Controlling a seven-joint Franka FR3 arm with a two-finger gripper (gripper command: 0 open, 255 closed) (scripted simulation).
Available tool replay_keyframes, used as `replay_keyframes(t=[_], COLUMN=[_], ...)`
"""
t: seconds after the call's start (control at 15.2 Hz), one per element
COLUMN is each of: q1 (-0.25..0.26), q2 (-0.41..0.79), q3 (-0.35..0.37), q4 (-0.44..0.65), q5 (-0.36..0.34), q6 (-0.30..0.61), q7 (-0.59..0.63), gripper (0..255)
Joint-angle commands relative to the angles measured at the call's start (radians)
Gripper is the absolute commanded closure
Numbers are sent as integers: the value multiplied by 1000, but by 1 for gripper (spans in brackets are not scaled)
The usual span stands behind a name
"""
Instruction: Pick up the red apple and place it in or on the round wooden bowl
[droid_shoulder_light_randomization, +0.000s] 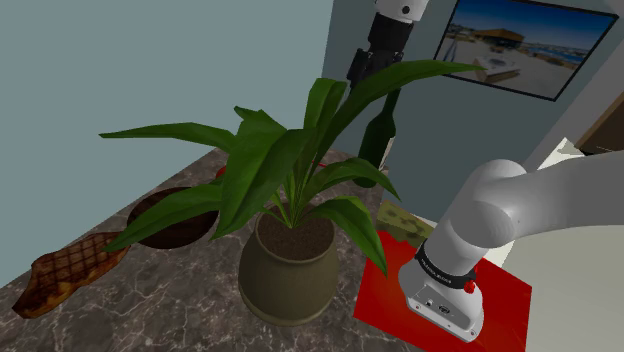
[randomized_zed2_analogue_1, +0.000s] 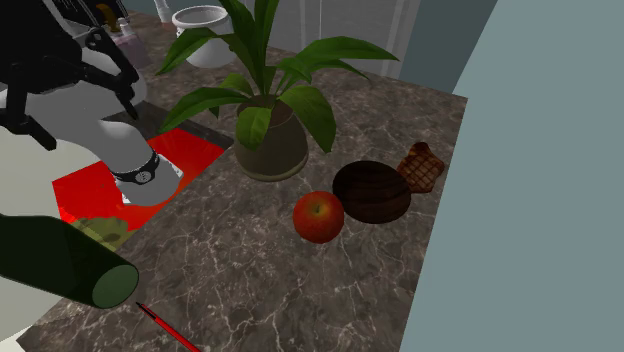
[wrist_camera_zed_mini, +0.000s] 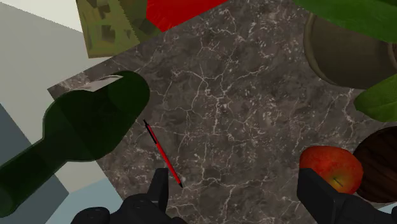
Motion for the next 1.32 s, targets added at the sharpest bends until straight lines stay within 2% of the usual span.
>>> replay_keyframes(t=[0.0, 0.33, 0.73, 0.99, 1.25], q1=[0, 0, -14, -35, -61], q2=[0, 89, 251, 387, 542], q3=[0, 119, 258, 348, 432], q4=[0, -14, 23, 80, 160], q5=[0, 71, 124, 129, 96], q6=[0, 96, 217, 293, 361], q7=[0, 184, 404, 554, 715], gripper=[0, 0, 0, 0, 0])
